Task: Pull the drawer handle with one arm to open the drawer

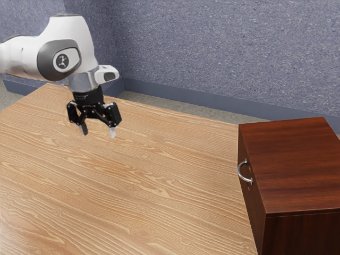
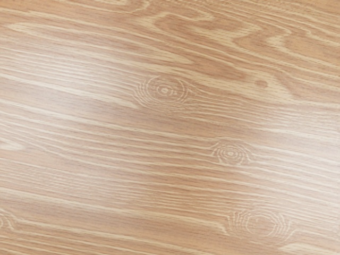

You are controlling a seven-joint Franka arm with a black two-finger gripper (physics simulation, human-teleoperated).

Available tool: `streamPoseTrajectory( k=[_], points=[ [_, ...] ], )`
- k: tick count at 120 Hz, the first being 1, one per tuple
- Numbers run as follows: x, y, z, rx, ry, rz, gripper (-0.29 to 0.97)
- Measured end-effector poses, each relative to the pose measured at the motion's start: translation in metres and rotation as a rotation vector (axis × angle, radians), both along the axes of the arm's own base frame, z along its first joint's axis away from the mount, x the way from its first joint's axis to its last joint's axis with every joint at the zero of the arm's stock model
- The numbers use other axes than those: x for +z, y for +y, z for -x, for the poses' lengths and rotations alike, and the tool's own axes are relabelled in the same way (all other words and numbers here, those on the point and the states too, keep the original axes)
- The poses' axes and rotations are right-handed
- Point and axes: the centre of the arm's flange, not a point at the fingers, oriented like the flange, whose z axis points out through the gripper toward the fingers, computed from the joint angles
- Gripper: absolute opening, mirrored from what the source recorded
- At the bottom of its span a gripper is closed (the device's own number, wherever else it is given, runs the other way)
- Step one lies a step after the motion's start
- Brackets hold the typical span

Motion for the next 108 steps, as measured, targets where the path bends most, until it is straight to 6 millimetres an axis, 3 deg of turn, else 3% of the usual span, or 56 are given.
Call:
streamPoseTrajectory(
  k=[8, 22, 32, 64, 108],
  points=[
    [-0.006, -0.015, -0.006, 0.029, -0.019, -0.011, 0.68],
    [-0.001, -0.021, -0.009, 0.105, -0.066, -0.011, 0.68],
    [0.003, -0.049, -0.009, 0.109, -0.100, -0.004, 0.68],
    [-0.041, -0.120, -0.025, 0.219, -0.105, 0.024, 0.68],
    [-0.060, -0.202, -0.017, 0.326, -0.144, 0.070, 0.68]
  ],
)
